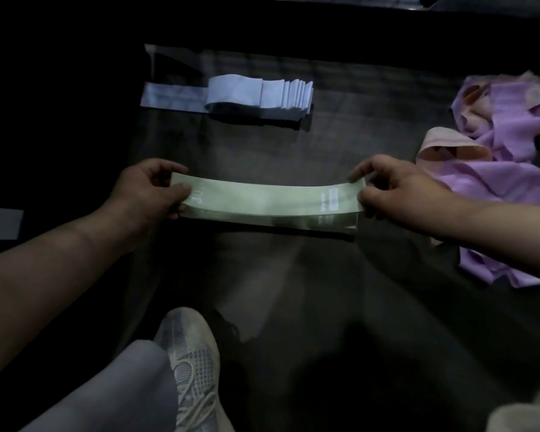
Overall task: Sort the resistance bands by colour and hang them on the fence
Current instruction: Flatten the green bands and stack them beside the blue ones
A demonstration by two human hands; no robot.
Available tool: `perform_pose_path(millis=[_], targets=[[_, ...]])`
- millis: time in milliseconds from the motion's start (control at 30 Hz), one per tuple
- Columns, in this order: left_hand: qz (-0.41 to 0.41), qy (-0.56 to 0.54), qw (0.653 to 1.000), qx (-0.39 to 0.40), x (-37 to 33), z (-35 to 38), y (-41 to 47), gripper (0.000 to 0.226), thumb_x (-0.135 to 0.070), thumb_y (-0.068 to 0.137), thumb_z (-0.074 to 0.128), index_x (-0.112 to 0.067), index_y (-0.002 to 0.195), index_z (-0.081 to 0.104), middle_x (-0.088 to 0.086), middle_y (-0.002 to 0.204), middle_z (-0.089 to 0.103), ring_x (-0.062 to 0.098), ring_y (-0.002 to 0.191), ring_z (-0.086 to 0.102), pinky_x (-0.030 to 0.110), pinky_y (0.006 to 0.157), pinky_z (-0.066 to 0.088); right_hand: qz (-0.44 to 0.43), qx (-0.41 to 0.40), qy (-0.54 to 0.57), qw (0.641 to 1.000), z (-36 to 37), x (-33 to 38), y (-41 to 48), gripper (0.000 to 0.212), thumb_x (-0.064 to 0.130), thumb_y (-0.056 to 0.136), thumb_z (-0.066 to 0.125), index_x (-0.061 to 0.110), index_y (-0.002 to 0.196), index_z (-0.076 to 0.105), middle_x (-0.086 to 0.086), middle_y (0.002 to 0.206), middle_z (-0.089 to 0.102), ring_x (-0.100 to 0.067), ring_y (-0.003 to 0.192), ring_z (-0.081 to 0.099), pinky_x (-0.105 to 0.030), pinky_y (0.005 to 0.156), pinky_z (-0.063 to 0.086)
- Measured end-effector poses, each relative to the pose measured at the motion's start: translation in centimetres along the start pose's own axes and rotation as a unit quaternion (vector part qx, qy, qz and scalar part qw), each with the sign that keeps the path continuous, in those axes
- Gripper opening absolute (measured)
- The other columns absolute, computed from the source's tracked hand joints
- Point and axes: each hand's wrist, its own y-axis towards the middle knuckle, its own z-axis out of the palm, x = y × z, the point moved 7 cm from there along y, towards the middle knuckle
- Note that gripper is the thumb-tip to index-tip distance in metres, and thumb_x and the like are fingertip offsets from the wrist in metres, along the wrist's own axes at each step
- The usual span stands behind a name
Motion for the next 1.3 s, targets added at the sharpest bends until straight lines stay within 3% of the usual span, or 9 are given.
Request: perform_pose_path(millis=[100, 300, 400, 533, 633, 767, 833, 1033, 1300], targets=[[0.012, 0.012, 1.0, -0.001, 0.6, 0.0, 0.2, 0.025, 0.001, 0.089, 0.066, -0.022, 0.095, 0.062, 0.005, 0.081, 0.061, 0.003, 0.038, 0.054, 0.015, 0.038, 0.045, -0.018, 0.006, -0.092, 0.996, 0.5, 0.2, 0.4, 0.019, 0.015, 0.088, 0.061, 0.03, 0.101, 0.059, 0.004, 0.078, 0.067, -0.011, 0.071, 0.061, -0.015, 0.058, 0.04], [0.048, 0.121, 0.991, -0.01, 1.7, 0.1, 1.0, 0.031, -0.003, 0.088, 0.07, -0.02, 0.114, 0.064, 0.012, 0.074, 0.062, 0.005, 0.042, 0.053, 0.02, 0.044, 0.051, -0.052, 0.062, -0.214, 0.974, 2.3, 0.4, 0.2, 0.028, 0.024, 0.09, 0.061, 0.023, 0.117, 0.054, 0.008, 0.083, 0.059, -0.019, 0.088, 0.057, -0.029, 0.073, 0.041], [0.084, 0.204, 0.975, -0.002, 1.6, 0.4, 0.8, 0.037, -0.01, 0.085, 0.074, -0.019, 0.12, 0.066, 0.013, 0.082, 0.063, 0.019, 0.058, 0.056, 0.032, 0.068, 0.055, -0.058, 0.078, -0.271, 0.958, 2.8, 0.4, 0.1, 0.031, 0.028, 0.091, 0.058, 0.022, 0.121, 0.051, -0.002, 0.1, 0.061, -0.026, 0.099, 0.059, -0.033, 0.078, 0.045], [0.161, 0.359, 0.919, -0.006, 0.6, 1.0, 0.1, 0.045, -0.017, 0.083, 0.075, -0.015, 0.127, 0.065, 0.014, 0.115, 0.056, 0.028, 0.101, 0.058, 0.027, 0.096, 0.042, -0.056, 0.095, -0.341, 0.934, 3.3, 0.1, 0.3, 0.043, 0.043, 0.09, 0.06, 0.021, 0.125, 0.047, -0.009, 0.117, 0.051, -0.03, 0.11, 0.054, -0.036, 0.089, 0.045], [0.227, 0.441, 0.868, -0.01, 0.0, 1.8, -0.5, 0.054, -0.027, 0.079, 0.077, -0.014, 0.129, 0.062, 0.015, 0.123, 0.046, 0.035, 0.114, 0.048, 0.04, 0.103, 0.041, -0.097, 0.069, -0.381, 0.917, 3.4, 0.3, 0.3, 0.073, 0.063, 0.077, 0.068, 0.018, 0.13, 0.046, -0.009, 0.121, 0.042, -0.03, 0.115, 0.045, -0.039, 0.097, 0.042], [0.281, 0.541, 0.786, 0.104, 0.6, 3.6, -0.2, 0.099, -0.054, 0.058, 0.088, -0.013, 0.14, 0.051, 0.013, 0.145, 0.041, 0.033, 0.134, 0.038, 0.044, 0.112, 0.031, -0.129, 0.07, -0.448, 0.882, 4.3, 0.2, 0.2, 0.093, 0.072, 0.069, 0.069, 0.015, 0.138, 0.042, -0.013, 0.143, 0.028, -0.033, 0.131, 0.029, -0.043, 0.106, 0.029], [0.296, 0.571, 0.754, 0.138, 1.1, 4.1, 0.2, 0.107, -0.051, 0.054, 0.09, -0.009, 0.143, 0.048, 0.015, 0.145, 0.044, 0.035, 0.133, 0.041, 0.044, 0.113, 0.03, -0.136, 0.071, -0.449, 0.88, 4.7, 0.2, 0.1, 0.087, 0.069, 0.072, 0.069, 0.015, 0.135, 0.042, -0.013, 0.144, 0.026, -0.033, 0.133, 0.027, -0.043, 0.106, 0.028], [0.308, 0.555, 0.76, 0.14, 0.3, 4.6, 0.7, 0.073, -0.034, 0.071, 0.083, -0.015, 0.136, 0.055, 0.01, 0.126, 0.054, 0.032, 0.111, 0.056, 0.042, 0.096, 0.045, -0.159, 0.065, -0.419, 0.892, 5.0, 0.8, -0.1, 0.077, 0.064, 0.072, 0.07, 0.018, 0.126, 0.042, -0.006, 0.124, 0.042, -0.028, 0.113, 0.044, -0.04, 0.093, 0.035], [0.361, 0.586, 0.715, 0.12, 0.2, 4.9, 0.5, 0.078, -0.035, 0.062, 0.089, -0.006, 0.129, 0.061, 0.015, 0.115, 0.063, 0.037, 0.096, 0.064, 0.043, 0.084, 0.052, -0.161, 0.079, -0.405, 0.897, 5.3, 0.4, 0.2, 0.071, 0.057, 0.082, 0.065, 0.015, 0.135, 0.042, -0.008, 0.13, 0.044, -0.028, 0.118, 0.046, -0.039, 0.096, 0.038]])
